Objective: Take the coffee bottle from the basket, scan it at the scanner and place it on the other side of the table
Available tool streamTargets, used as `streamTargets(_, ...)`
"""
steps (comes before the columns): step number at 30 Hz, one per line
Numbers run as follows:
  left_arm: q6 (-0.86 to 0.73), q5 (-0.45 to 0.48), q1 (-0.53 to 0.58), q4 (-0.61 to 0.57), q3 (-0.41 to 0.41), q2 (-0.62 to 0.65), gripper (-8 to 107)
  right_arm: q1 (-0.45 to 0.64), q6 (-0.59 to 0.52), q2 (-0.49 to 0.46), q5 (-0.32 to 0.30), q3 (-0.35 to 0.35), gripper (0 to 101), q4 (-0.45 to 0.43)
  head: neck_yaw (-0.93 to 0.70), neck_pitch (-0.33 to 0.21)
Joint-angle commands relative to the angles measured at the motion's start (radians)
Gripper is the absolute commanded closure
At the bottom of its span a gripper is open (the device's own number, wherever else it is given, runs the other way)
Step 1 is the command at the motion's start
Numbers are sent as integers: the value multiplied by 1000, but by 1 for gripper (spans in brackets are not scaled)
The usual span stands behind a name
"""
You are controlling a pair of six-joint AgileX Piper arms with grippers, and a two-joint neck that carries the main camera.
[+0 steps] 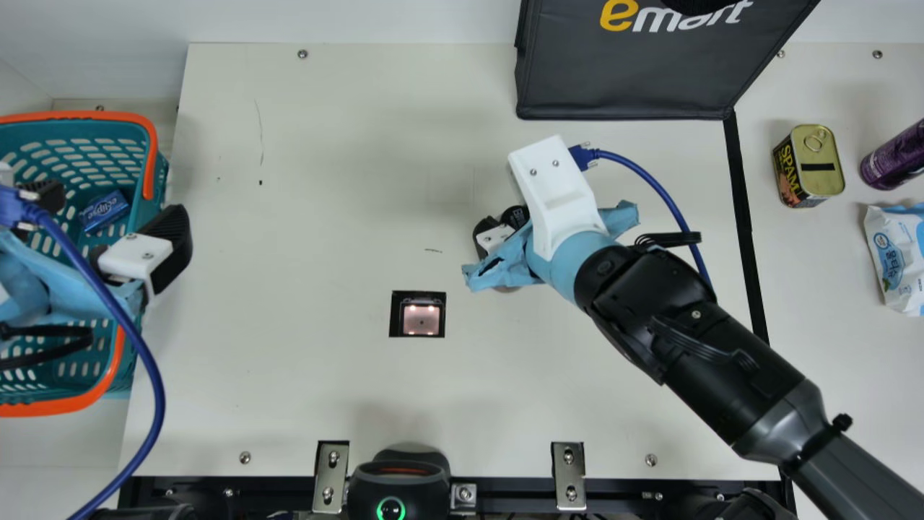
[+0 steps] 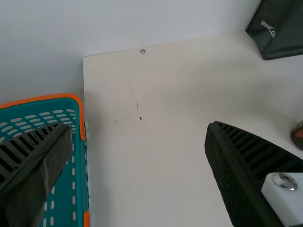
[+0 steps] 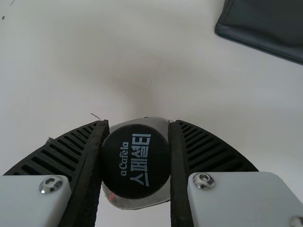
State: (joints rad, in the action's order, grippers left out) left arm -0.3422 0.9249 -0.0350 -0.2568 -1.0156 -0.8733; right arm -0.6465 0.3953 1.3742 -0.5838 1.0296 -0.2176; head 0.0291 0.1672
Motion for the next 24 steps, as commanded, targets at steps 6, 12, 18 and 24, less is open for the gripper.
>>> streamTargets(6, 0, 0, 0, 0, 0, 0, 9, 7, -6, -22, -62, 67, 101, 1, -2, -29)
streamTargets(12, 0, 0, 0, 0, 0, 0, 9, 3, -21, -37, -138, 136, 101, 6, 45, -29)
streamTargets(18, 0, 0, 0, 0, 0, 0, 9, 28, -36, -54, -188, 161, 101, 14, 185, -29)
streamTargets(24, 0, 0, 0, 0, 0, 0, 9, 136, -94, -109, -219, 130, 101, 63, 325, -29)
